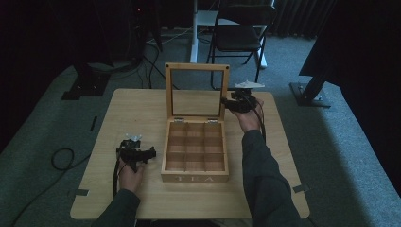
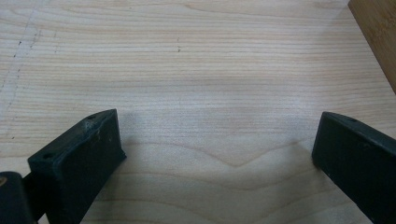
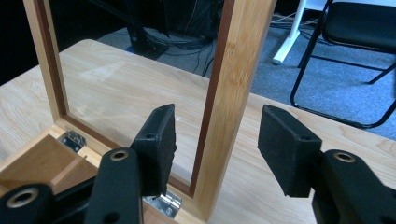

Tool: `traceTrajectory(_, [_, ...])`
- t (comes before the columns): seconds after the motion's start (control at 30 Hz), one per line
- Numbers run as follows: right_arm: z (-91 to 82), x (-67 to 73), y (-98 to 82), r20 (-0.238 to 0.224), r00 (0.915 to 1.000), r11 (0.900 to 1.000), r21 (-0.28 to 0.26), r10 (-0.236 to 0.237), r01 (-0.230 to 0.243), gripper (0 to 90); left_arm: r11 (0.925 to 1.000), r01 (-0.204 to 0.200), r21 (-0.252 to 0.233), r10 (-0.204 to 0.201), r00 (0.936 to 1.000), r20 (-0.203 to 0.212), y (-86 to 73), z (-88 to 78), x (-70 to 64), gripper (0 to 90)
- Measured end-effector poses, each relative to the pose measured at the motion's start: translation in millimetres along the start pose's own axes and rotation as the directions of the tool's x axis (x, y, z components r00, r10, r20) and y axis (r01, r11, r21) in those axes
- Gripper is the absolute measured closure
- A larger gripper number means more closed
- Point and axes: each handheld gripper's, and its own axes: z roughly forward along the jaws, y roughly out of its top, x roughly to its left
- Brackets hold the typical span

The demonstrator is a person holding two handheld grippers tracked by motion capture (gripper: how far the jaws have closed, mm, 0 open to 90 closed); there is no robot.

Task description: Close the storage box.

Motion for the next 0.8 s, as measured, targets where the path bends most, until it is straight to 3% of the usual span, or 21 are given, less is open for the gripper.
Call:
traceTrajectory(0.5, [21.0, -4.7, 17.3, -0.012, 0.9995, 1.0, -0.001, 0.029, -0.029, 41.8, 1.0, -0.001, 0.001, 0.001, 1.0, 0.0, 0.0, -0.1, 0.1, 1.6])
traceTrajectory(0.63, [25.5, -9.5, 23.0, -0.045, 0.9974, 0.998, -0.006, 0.057, -0.057, 42.8, 1.0, -0.001, 0.001, 0.001, 1.0, 0.0, 0.0, 0.0, 0.0, 1.6])
traceTrajectory(0.8, [27.6, -11.3, 24.7, -0.053, 0.9975, 0.999, -0.011, 0.046, -0.047, 43.9, 1.0, -0.001, 0.001, 0.001, 1.0, 0.0, 0.0, 0.0, 0.0, 1.6])
